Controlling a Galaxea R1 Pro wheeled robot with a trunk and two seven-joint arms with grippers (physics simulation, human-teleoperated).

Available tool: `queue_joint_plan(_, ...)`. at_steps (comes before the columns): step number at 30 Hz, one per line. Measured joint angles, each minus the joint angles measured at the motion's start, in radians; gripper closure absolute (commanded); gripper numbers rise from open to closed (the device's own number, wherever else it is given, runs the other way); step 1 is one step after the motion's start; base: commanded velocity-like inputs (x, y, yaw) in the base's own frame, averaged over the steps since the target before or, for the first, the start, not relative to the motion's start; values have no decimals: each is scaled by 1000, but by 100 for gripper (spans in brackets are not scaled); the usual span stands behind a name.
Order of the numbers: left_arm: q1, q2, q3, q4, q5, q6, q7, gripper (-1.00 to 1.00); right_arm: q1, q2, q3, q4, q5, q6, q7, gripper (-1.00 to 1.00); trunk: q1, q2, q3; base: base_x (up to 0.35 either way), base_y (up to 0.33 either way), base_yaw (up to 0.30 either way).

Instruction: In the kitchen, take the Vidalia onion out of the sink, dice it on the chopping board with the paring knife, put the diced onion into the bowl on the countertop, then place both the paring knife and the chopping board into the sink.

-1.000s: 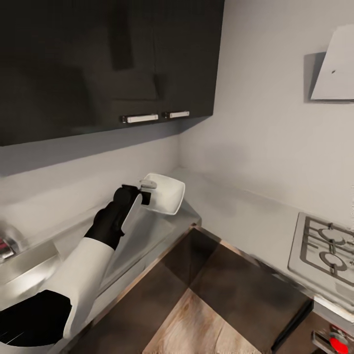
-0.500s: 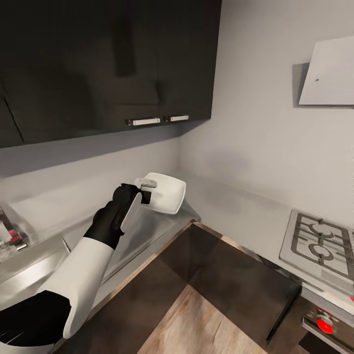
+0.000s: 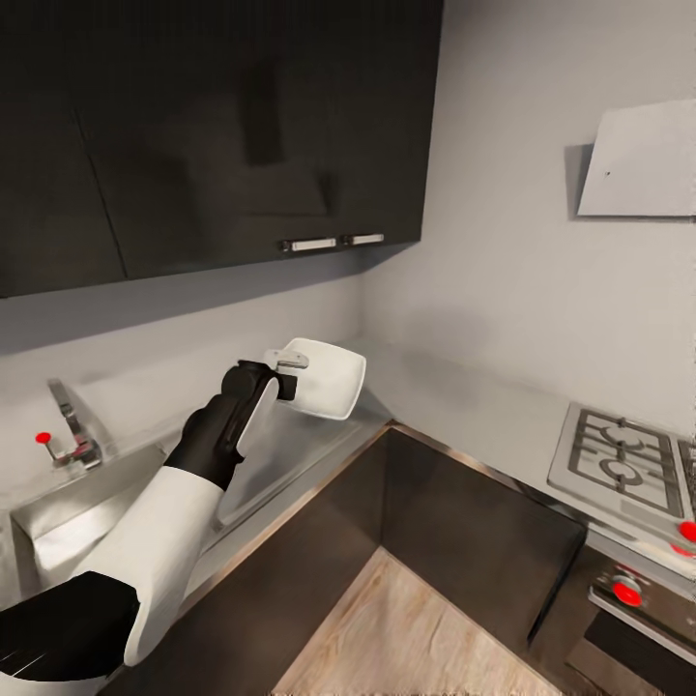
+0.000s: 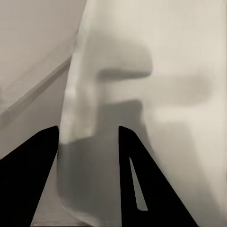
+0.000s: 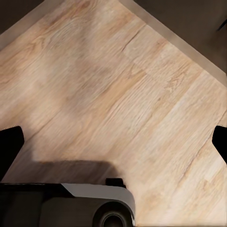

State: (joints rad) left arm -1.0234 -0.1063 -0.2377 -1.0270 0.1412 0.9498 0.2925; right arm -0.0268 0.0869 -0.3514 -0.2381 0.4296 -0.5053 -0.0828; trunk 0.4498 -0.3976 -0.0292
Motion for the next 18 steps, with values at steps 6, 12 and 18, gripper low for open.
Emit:
queue_joint_plan(6,0,0,0,-6,0,0,0,100,0,0,0,0,0,0,0,-100,0,0,9,-282,176,0)
queue_joint_plan(12,0,0,0,-13,1,1,0,100,0,0,0,0,0,0,0,-100,0,-1,18,-273,188,0)
queue_joint_plan(18,-1,0,1,-14,15,2,0,100,-1,0,0,0,0,0,0,-100,0,-2,27,-263,199,79)
